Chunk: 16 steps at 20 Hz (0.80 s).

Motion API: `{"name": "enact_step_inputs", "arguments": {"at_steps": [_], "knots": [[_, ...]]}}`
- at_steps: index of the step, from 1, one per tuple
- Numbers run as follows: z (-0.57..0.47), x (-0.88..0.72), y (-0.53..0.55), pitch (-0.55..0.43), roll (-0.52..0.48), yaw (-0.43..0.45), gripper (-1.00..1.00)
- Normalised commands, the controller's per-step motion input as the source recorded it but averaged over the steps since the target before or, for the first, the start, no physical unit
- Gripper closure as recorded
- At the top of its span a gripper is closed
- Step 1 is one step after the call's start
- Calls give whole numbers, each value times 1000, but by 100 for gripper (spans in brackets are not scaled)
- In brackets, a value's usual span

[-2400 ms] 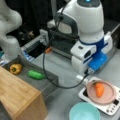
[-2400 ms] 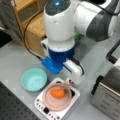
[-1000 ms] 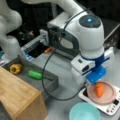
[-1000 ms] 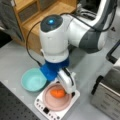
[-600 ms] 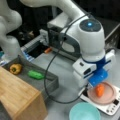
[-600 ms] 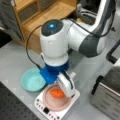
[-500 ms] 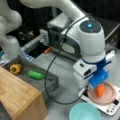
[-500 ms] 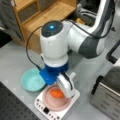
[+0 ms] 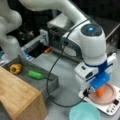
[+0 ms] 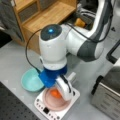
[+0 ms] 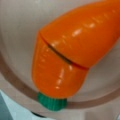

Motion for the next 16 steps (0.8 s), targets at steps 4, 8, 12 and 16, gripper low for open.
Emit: {"name": "enact_step_inputs", "arguments": {"at_steps": [4, 8, 12, 16], "knots": [[0, 343, 142, 122, -262, -18, -100], [46, 287, 129, 116, -275, -17, -100], [54, 259, 130, 100, -279, -25, -100], [27, 244, 134, 84, -287, -20, -100]]}}
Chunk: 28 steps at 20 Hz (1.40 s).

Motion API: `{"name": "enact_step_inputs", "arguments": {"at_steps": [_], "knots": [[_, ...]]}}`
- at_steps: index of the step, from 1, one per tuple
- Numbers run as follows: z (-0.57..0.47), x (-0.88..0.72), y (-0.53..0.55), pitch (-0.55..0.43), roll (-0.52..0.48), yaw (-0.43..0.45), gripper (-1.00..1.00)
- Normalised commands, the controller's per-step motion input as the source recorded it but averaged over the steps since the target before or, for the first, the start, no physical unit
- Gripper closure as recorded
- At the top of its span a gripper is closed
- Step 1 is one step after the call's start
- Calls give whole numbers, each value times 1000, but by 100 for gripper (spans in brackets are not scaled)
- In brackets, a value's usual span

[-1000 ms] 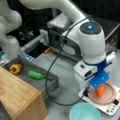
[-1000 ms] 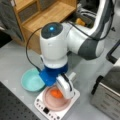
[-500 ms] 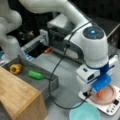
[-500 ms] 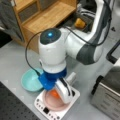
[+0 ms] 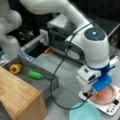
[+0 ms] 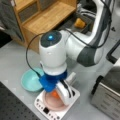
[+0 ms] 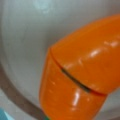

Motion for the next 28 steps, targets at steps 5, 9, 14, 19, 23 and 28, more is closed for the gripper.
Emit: {"name": "enact_step_inputs", "arguments": {"at_steps": [5, 9, 14, 19, 23, 28], "knots": [[7, 208, 113, 56, -276, -7, -100], [-3, 158, 88, 42, -275, 0, -100], [1, 106, 71, 31, -278, 6, -100], [-7, 48, 62, 21, -280, 10, -100], [-47, -1, 58, 5, -274, 17, -100], [-71, -38, 73, -8, -275, 24, -100]]}}
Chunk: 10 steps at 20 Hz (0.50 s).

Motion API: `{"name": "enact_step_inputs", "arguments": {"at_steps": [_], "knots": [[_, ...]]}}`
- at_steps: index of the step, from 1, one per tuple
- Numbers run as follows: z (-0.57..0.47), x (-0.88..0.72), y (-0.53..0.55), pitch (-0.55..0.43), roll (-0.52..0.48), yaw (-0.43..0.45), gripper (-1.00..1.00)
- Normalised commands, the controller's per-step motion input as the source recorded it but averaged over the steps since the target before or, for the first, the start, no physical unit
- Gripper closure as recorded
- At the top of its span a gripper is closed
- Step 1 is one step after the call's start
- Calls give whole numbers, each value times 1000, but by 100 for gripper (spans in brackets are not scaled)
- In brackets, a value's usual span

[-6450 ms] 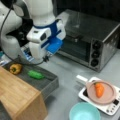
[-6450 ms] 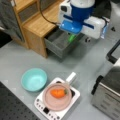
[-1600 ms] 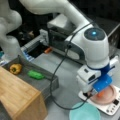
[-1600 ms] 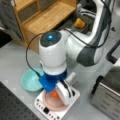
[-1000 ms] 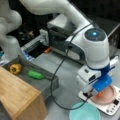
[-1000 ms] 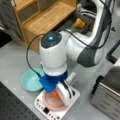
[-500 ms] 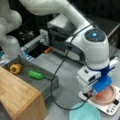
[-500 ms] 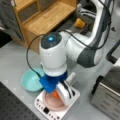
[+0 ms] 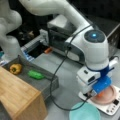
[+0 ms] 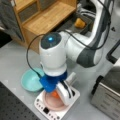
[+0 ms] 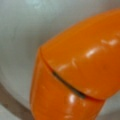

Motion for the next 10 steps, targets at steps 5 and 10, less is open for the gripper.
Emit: {"name": "enact_step_inputs", "arguments": {"at_steps": [5, 10], "knots": [[-79, -57, 77, -26, -276, 28, -100], [-85, -61, 77, -47, -281, 31, -100]]}}
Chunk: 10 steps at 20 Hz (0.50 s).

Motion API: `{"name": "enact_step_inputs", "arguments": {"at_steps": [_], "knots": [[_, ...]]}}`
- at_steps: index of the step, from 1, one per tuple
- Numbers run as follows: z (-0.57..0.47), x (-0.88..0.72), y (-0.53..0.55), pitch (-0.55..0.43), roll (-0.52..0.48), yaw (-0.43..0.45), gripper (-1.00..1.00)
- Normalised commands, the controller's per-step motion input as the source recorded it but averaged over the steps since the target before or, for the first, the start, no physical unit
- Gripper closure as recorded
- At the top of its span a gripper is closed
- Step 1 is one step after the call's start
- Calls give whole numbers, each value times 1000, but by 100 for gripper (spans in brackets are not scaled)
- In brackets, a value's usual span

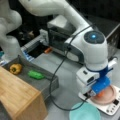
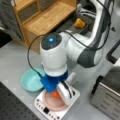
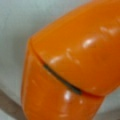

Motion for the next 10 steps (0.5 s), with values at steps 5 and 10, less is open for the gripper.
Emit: {"name": "enact_step_inputs", "arguments": {"at_steps": [5, 10], "knots": [[-86, -54, 76, -59, -290, 36, 100], [-90, -42, 72, -70, -292, 37, 100]]}}
